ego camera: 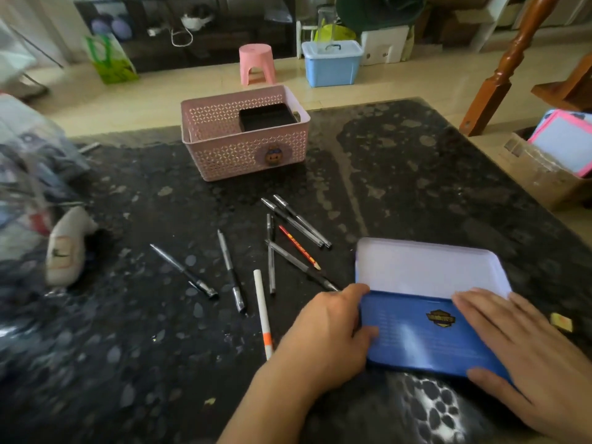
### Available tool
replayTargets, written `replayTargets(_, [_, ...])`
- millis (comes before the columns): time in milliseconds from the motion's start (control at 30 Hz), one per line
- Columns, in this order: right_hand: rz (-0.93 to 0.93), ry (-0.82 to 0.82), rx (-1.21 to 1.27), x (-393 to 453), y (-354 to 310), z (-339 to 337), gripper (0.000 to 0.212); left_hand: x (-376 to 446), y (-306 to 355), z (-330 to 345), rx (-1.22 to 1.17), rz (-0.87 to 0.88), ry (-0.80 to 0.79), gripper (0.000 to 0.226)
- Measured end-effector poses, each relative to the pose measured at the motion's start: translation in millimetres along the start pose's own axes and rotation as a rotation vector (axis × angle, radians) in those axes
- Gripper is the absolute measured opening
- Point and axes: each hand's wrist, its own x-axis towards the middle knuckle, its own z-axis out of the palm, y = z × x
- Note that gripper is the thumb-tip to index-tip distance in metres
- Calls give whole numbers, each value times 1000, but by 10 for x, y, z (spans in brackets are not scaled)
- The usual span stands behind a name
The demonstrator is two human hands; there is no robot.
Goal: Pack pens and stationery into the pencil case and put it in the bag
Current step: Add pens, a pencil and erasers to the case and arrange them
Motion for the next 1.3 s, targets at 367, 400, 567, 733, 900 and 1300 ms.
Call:
replayTargets(367, [100,341,195,264,-515,-144,71,-118,-272,-429,76,-167,523,20])
replayTargets(400, [77,413,245,382,-670,-172,67,-115,-314,-452,139,-252,606,25])
replayTargets(567, [88,357,73,1072,-1287,-229,33,-78,-494,-462,262,-496,592,44])
replayTargets(733, [187,349,28,1306,-1376,-192,17,-30,-513,-426,258,-508,582,31])
replayTargets(900, [249,609,606,850,-930,-632,12,-35,-466,-501,227,-503,639,19])
replayTargets(1300, [427,340,359,-60,-205,-249,20,-101,-45,-726,-817,-145,820,23])
